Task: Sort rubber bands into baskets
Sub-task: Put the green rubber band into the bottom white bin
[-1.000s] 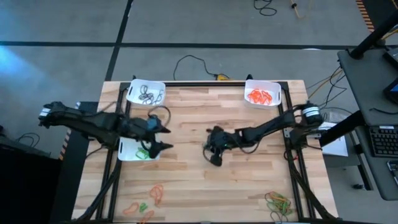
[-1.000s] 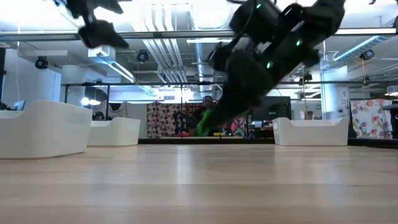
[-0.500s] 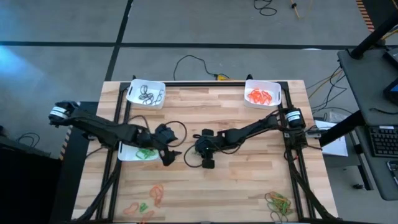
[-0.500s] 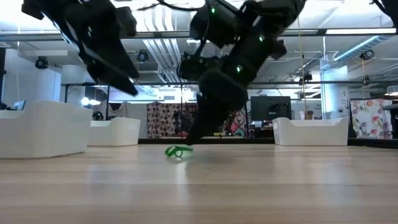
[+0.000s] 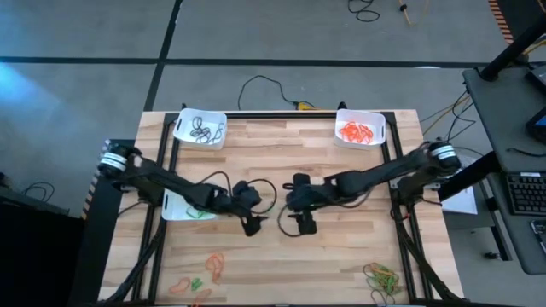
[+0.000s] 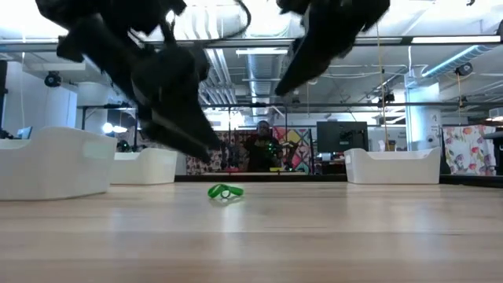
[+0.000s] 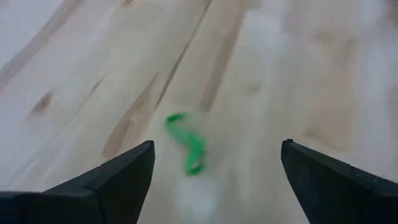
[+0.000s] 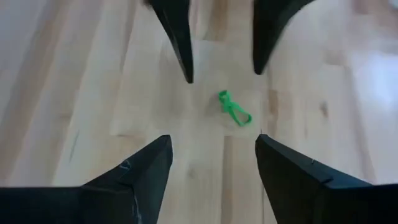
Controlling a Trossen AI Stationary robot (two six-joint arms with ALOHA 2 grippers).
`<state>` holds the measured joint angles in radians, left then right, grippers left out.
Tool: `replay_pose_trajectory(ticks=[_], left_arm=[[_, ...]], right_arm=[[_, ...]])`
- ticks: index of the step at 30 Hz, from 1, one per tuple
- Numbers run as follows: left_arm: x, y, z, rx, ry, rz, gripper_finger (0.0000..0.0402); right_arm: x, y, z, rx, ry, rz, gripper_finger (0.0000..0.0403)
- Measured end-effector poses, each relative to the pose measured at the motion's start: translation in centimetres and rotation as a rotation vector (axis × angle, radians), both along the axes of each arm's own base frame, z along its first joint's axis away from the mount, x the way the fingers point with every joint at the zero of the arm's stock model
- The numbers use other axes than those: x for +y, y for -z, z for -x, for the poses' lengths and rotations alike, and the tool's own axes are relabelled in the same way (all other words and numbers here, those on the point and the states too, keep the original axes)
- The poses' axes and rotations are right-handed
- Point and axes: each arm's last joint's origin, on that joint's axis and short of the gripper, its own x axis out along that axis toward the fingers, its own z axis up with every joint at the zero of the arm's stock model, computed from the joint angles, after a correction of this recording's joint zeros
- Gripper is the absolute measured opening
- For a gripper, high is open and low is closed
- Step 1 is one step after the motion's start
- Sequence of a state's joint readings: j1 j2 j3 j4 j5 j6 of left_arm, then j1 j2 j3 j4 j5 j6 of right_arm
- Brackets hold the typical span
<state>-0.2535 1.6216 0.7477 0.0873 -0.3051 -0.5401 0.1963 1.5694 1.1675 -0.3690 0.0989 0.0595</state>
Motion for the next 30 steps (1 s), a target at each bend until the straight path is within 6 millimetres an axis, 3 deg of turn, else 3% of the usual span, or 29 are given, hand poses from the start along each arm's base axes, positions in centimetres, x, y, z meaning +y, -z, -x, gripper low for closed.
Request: replay_pose_trajectory(ticks=[5,13,16,24,30], left_arm=[[-0.1,2.0,-0.7,0.057,-0.049,-0.033,0.0310],[-1.0,4.3,-4.5,0.136,-0.044,-0.052,0.0295],[-1.3,5.1,-4.6,0.194,-0.092,-0.064,0.0243],[-1.2,5.2,-3.2,0.305,-0.191,-0.076,0.0029],[-0.9,2.3,-1.6,0.332,-0.207,-0.020,0.0007]], right_arm=[[0.2,-2.3,2.1,-0.083,0.077,0.017,0.0220],[-0.1,-4.7,5.6,-0.125,0.104,0.012,0.0219],[-0.3,-5.8,7.3,-0.089,0.113,0.011,0.0219],[-0.6,-8.3,11.3,-0.082,0.136,-0.026,0.0219],[-0.7,-9.0,12.1,-0.116,0.149,-0.029,0.0219]])
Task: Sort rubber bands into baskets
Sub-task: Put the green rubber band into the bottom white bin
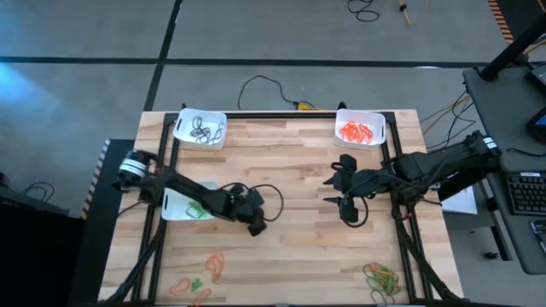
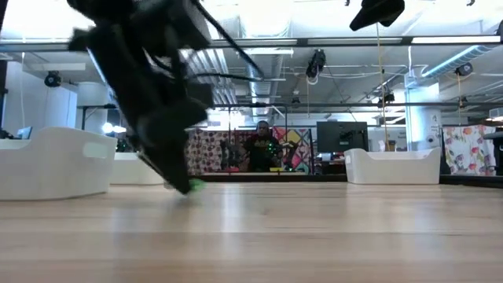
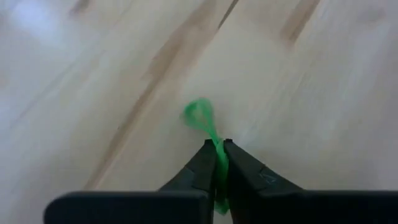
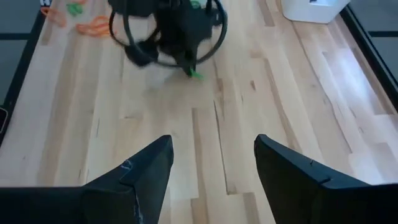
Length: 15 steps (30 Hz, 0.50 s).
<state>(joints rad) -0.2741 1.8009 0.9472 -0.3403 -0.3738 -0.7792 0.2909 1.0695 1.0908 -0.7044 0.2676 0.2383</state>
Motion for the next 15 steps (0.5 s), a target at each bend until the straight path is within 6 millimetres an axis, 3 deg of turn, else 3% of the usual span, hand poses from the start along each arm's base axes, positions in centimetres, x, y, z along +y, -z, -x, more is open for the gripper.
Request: replay_pose_trajectory(ticks=[2,7,11,15], left_arm=[[0.1,-1.9,0.6,-0.014,-0.017,0.011,0.0002],[-0.1,-9.0,2.9,-0.076,-0.020,0.025,0.0001],[0.0,-14.6,6.1,-0.055,-0.036,0.035,0.0000],[0.9,-16.0,10.3,0.138,-0.154,0.010,0.0000]], right_arm=[[0.0,0.0,-0.1,-0.004,-0.001,-0.002,0.0219],[1.3,1.1,-1.0,0.036,-0.048,0.014,0.0219],[3.2,2.2,-1.9,0.056,-0.099,0.014,0.0219],[5.6,3.9,-2.5,0.116,-0.099,-0.033,0.0219]])
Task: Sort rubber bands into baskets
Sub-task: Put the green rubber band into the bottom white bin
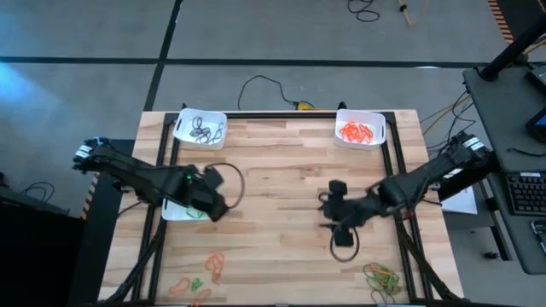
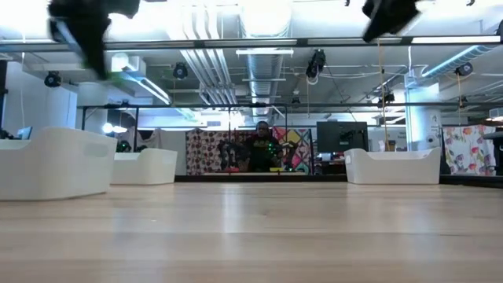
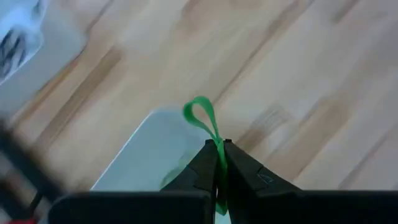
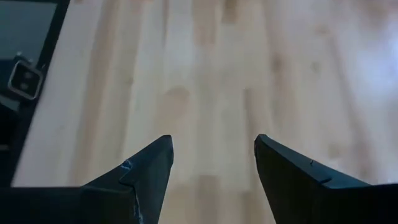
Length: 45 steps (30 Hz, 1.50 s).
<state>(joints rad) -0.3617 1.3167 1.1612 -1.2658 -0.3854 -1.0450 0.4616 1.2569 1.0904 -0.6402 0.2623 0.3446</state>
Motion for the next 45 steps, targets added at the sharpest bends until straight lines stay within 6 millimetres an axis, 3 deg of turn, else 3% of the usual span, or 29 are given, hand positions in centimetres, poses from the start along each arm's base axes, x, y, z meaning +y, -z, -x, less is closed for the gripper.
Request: replay_pose_trajectory(ticks=[3,8,12,17,21,25,31,35,39,42,45], left_arm=[[0.4,0.7,2.0,0.054,-0.049,0.045,0.0000],[0.7,5.0,3.4,0.137,-0.122,0.110,0.0000],[1.1,8.5,4.6,0.219,-0.198,0.145,0.0000],[1.3,11.0,5.4,0.223,-0.244,0.175,0.0000],[1.4,11.8,6.0,0.256,-0.260,0.185,0.0019],[1.4,11.6,6.0,0.251,-0.245,0.197,0.0077],[0.6,8.7,5.3,0.237,-0.172,0.197,0.0189],[-1.9,5.1,4.5,0.139,-0.085,0.244,0.0249],[-7.2,2.0,4.2,0.017,0.030,0.366,0.0279],[-11.8,1.5,4.7,0.020,0.107,0.407,0.0282],[-15.8,2.9,5.2,0.078,0.149,0.384,0.0277]], right_arm=[[2.1,1.6,-0.2,0.055,0.026,-0.044,0.0219],[5.5,3.7,-1.3,0.103,0.104,-0.132,0.0219],[8.7,4.0,-2.7,0.114,0.127,-0.180,0.0219],[12.7,3.1,-4.8,0.084,0.096,-0.214,0.0219],[15.1,2.4,-6.7,0.067,0.078,-0.227,0.0219],[16.4,2.2,-7.8,0.095,0.078,-0.201,0.0219],[17.1,0.6,-8.6,0.127,0.074,-0.163,0.0219],[17.0,-0.9,-8.9,0.118,0.075,-0.126,0.0219],[16.8,-1.7,-9.2,0.068,0.094,-0.100,0.0219],[16.8,-1.7,-9.2,0.063,0.085,-0.084,0.0219],[16.6,-1.6,-9.4,0.065,0.083,-0.077,0.0219]])
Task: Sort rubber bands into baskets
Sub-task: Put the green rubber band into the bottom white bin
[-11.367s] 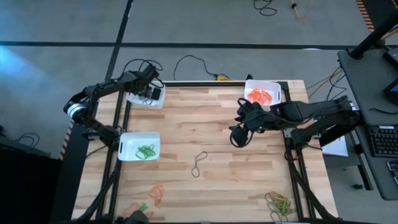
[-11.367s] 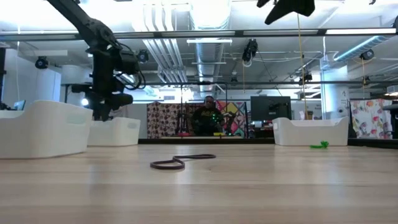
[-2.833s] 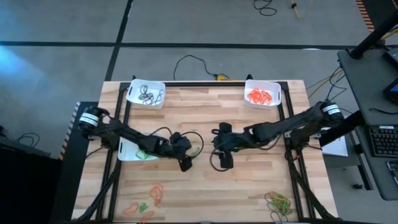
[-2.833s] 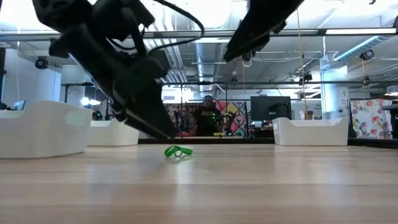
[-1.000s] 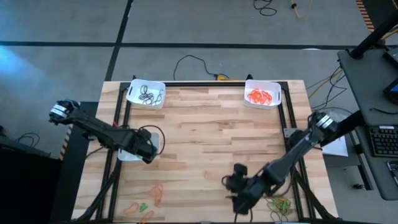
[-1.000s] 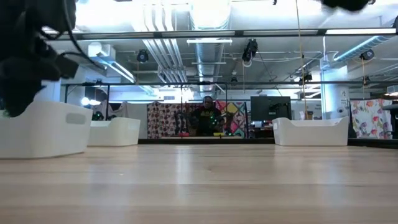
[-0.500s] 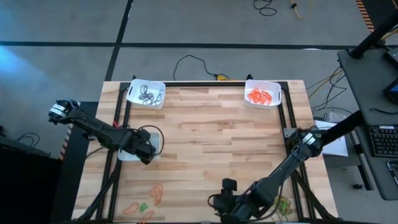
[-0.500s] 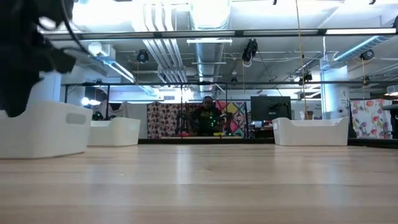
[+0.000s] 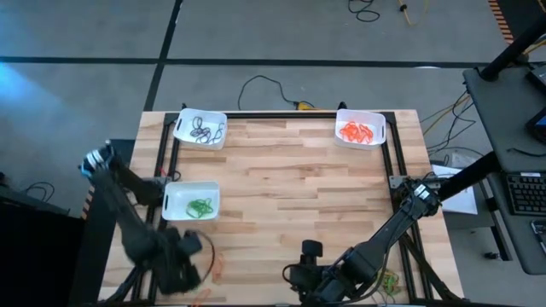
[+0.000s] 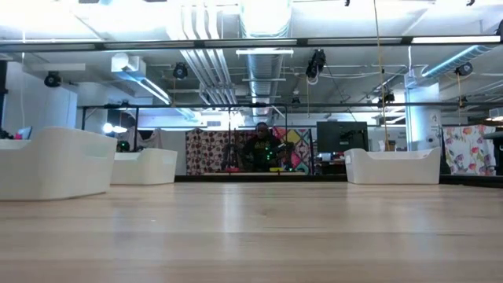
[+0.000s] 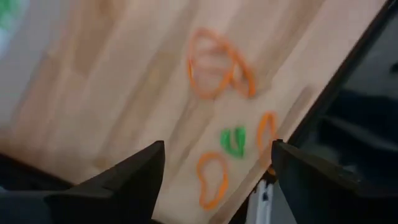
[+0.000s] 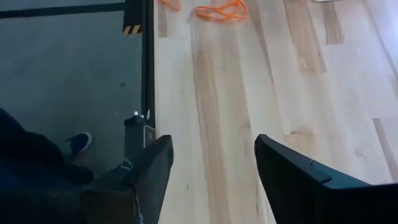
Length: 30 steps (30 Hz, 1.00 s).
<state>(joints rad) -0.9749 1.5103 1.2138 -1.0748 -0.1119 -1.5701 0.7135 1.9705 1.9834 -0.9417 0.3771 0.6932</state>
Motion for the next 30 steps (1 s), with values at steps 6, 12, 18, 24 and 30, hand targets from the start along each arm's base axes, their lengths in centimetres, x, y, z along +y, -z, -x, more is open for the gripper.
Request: replay_pose_trajectory(ticks=[6,12,18,24,30], left_arm=[[-4.5,4.7,-1.1,0.167,0.026,-0.035,0.0269],[-6.7,8.4,-2.4,0.178,0.036,0.024,0.0267],[-6.1,10.3,-2.5,0.241,-0.011,-0.033,0.0256],[-6.1,11.6,-2.5,0.249,-0.017,-0.032,0.0185],[-5.7,11.9,-3.0,0.263,-0.017,-0.034,0.0047]], right_arm=[[-1.0,-0.3,-0.9,-0.006,-0.032,0.031,0.0219],[-1.8,-1.2,-1.6,-0.031,-0.046,0.036,0.0219],[-1.9,-1.5,-1.7,-0.037,-0.051,0.038,0.0219],[-1.9,-1.5,-1.7,-0.037,-0.051,0.038,0.0219],[-2.0,-1.5,-1.7,-0.031,-0.051,0.042,0.0219]])
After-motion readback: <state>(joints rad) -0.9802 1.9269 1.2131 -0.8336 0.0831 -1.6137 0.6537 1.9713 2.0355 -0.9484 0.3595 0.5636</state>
